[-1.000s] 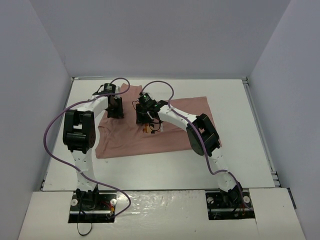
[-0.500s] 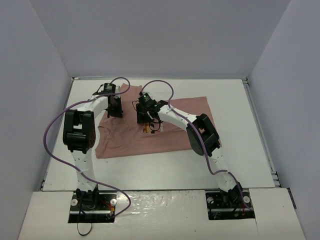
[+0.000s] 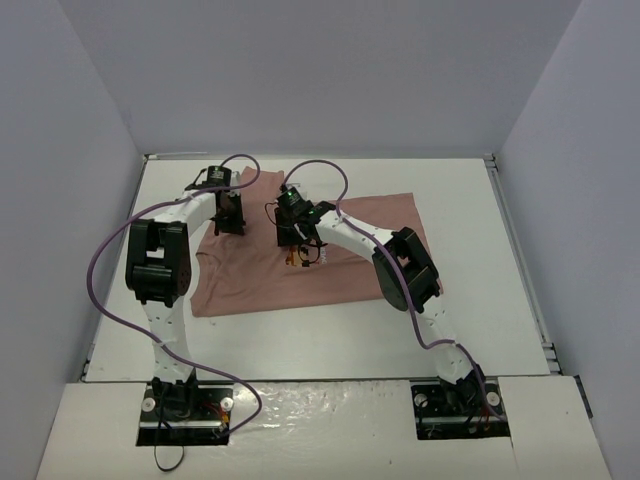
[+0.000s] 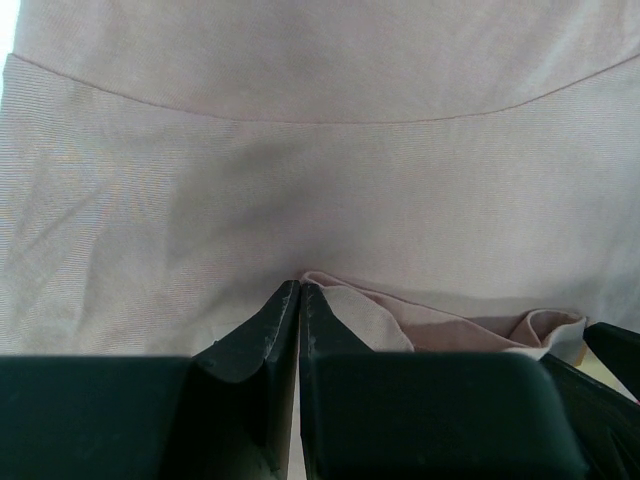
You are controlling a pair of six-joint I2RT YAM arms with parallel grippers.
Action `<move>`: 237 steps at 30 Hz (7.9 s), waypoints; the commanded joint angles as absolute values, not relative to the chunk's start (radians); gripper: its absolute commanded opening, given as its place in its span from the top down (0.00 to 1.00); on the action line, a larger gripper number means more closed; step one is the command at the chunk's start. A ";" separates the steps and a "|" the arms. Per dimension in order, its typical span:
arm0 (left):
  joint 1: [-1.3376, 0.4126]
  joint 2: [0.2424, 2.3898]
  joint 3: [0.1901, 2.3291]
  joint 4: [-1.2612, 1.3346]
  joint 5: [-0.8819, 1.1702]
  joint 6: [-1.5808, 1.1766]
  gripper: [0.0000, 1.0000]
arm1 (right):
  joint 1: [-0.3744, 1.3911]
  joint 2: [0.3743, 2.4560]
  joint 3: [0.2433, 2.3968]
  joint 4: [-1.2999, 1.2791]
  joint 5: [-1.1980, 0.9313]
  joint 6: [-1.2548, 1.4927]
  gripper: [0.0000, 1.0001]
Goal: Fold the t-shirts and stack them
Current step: Fold the flattened tshirt in 1/3 of the way, then grap the side of the flattened tshirt furthest away from the robot with both arms
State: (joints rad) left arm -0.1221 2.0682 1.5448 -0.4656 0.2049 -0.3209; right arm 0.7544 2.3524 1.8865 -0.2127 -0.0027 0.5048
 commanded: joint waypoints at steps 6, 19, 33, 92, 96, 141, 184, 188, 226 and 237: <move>-0.106 1.982 1.568 -0.434 0.162 -0.302 1.00 | 0.761 2.272 1.881 -0.192 0.074 0.491 0.65; -0.097 1.979 1.597 -0.450 0.144 -0.301 1.00 | 0.759 2.258 1.878 -0.192 0.124 0.460 0.65; -0.097 1.872 1.672 -0.531 0.169 -0.351 0.79 | 0.666 1.957 1.649 -0.196 0.207 0.434 0.63; -0.207 1.712 1.390 -0.629 -0.041 -0.502 0.68 | 0.336 1.695 1.255 -0.314 0.256 0.397 0.58; -0.186 1.855 1.501 -0.626 -0.029 -0.493 0.68 | 0.320 1.812 1.313 -0.238 0.214 0.353 0.58; -0.054 2.075 1.925 -0.624 0.206 -0.245 0.67 | 0.265 1.680 1.349 -0.308 0.112 0.363 0.58; -0.054 2.446 2.123 -0.444 0.460 -0.209 0.97 | 0.264 1.763 1.384 -0.308 0.140 0.296 0.58; -0.049 2.404 2.097 -0.445 0.448 -0.199 1.00 | 0.256 1.793 1.412 -0.307 0.158 0.287 0.58; -0.043 2.253 2.114 -0.466 0.404 -0.206 1.00 | 0.096 2.141 1.562 -0.295 0.098 0.277 0.48; -0.031 2.261 2.154 -0.475 0.406 -0.214 1.00 | 0.082 2.152 1.543 -0.272 0.081 0.278 0.93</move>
State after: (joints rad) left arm -0.0478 2.3470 2.0964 -0.4902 0.4095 -0.2123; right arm 0.0978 2.1313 1.5398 -0.2674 0.0623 0.2886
